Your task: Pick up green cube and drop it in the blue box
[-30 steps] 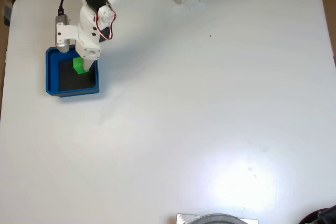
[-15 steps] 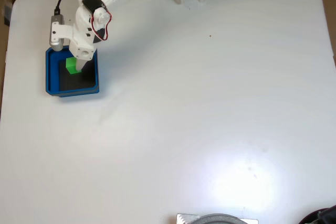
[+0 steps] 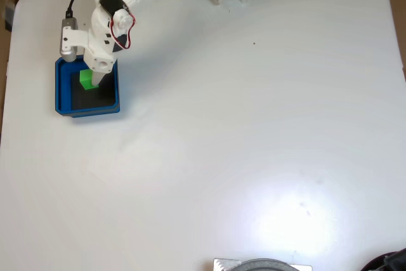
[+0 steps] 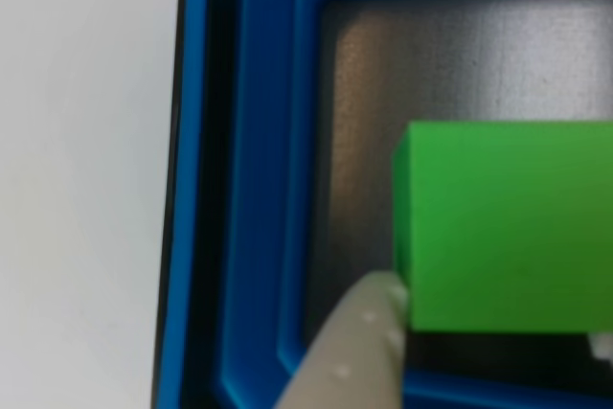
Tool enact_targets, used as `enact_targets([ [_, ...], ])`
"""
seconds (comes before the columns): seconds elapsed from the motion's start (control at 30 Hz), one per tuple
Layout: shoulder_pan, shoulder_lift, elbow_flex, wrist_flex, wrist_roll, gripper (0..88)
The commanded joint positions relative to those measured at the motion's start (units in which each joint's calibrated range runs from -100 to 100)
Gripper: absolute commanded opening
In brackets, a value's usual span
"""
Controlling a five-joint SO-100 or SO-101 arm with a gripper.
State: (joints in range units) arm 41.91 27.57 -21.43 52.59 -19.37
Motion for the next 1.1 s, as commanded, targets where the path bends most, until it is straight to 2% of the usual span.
enact_targets([
  [0.0,0.45,-1.31,-3.52,-0.85,0.05,14.8],
  [0.23,0.45,-1.48,-3.52,-1.02,0.05,23.5],
  [0.63,0.61,-2.49,-3.43,-0.93,0.05,23.5],
  [1.07,0.68,-19.37,-0.65,-0.93,0.05,23.1],
])
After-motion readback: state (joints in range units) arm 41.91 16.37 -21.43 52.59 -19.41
